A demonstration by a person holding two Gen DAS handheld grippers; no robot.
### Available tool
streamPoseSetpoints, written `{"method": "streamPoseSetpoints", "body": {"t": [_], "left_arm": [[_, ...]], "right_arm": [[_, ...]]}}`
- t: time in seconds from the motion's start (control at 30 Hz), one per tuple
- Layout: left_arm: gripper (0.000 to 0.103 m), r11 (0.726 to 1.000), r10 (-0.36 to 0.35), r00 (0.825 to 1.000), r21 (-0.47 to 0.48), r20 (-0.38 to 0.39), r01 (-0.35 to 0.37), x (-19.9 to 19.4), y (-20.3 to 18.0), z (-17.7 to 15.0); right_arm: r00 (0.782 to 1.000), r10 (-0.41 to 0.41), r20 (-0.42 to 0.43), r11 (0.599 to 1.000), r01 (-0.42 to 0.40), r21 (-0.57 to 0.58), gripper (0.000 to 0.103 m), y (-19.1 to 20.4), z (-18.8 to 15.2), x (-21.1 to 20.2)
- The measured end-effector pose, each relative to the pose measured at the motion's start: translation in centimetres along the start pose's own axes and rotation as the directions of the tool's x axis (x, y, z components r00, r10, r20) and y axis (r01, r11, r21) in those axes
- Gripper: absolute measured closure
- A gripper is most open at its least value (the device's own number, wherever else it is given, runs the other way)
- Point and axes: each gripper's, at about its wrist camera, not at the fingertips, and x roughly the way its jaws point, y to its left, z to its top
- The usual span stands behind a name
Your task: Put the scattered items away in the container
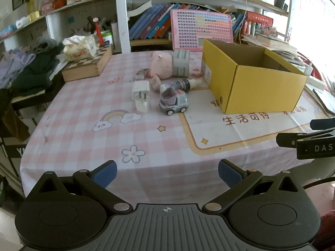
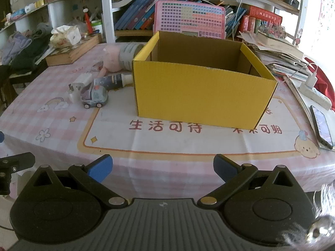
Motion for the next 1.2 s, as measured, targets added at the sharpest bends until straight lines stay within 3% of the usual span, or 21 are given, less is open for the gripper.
{"method": "streamPoseSetpoints", "body": {"t": [0.27, 0.3, 0.33, 1.2], "left_arm": [[0.000, 1.000, 0.007, 1.000, -0.007, 0.000, -0.007, 0.04, 0.01, -0.06], [0.000, 0.986, 0.119, 0.993, -0.112, -0.008, -0.119, 0.04, 0.02, -0.06], [0.000, 0.986, 0.123, 0.992, -0.115, -0.009, -0.123, 0.04, 0.01, -0.06], [0.000, 0.986, 0.097, 0.995, -0.133, -0.025, -0.100, 0.03, 0.15, -0.19]], "right_arm": [[1.000, 0.001, -0.003, 1.000, -0.001, 0.001, 0.000, 0.00, -0.03, 0.02], [1.000, 0.001, -0.003, 1.000, -0.001, 0.001, 0.000, 0.00, -0.03, 0.04], [1.000, 0.002, -0.003, 1.000, -0.002, 0.001, 0.000, 0.00, -0.04, 0.04], [1.000, 0.021, -0.022, 1.000, -0.021, -0.010, 0.000, 0.11, -0.34, 0.07]]}}
